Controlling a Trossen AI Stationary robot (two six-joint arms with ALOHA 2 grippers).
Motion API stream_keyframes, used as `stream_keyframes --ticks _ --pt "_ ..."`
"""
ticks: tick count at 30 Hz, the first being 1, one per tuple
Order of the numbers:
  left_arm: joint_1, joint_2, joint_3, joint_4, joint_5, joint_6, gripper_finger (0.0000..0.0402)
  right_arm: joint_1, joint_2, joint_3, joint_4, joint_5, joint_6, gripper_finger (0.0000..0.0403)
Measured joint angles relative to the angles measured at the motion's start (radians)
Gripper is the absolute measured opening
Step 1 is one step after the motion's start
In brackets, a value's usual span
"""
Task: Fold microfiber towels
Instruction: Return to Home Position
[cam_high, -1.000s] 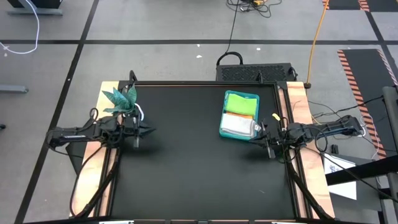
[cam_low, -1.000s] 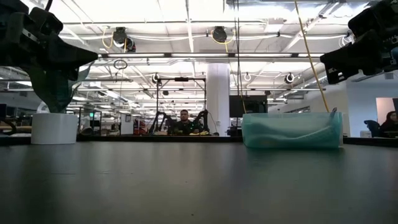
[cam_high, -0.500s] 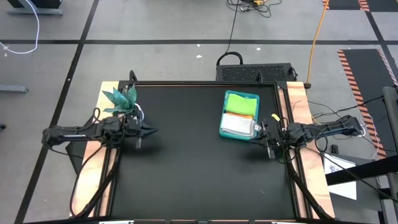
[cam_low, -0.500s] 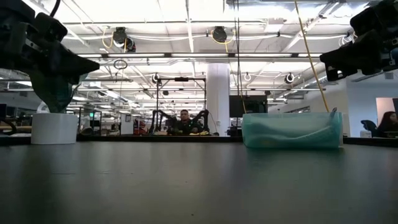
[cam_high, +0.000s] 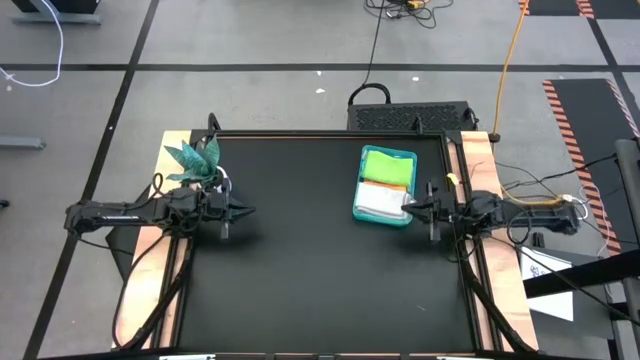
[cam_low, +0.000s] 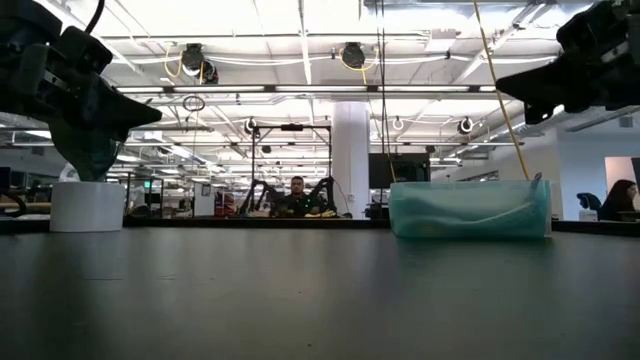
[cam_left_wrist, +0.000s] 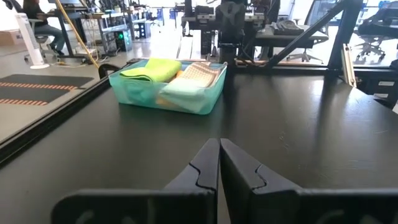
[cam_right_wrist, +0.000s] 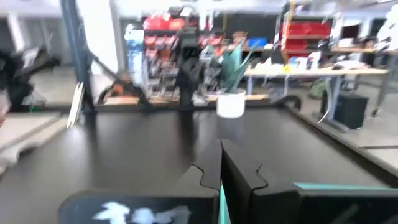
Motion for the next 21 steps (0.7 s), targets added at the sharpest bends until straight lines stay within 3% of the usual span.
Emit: stream_keyframes --ticks 6,21 --pt "0.000 0.000 0.000 0.002 -0.001 0.000 0.0019 -0.073 -0.001 0.000 -0.011 -0.153 0.044 0.0000" --pt "0.000 0.000 -0.001 0.020 -0.005 0.000 0.0019 -0.074 0.030 0.000 -0.009 -0.151 0.049 0.0000"
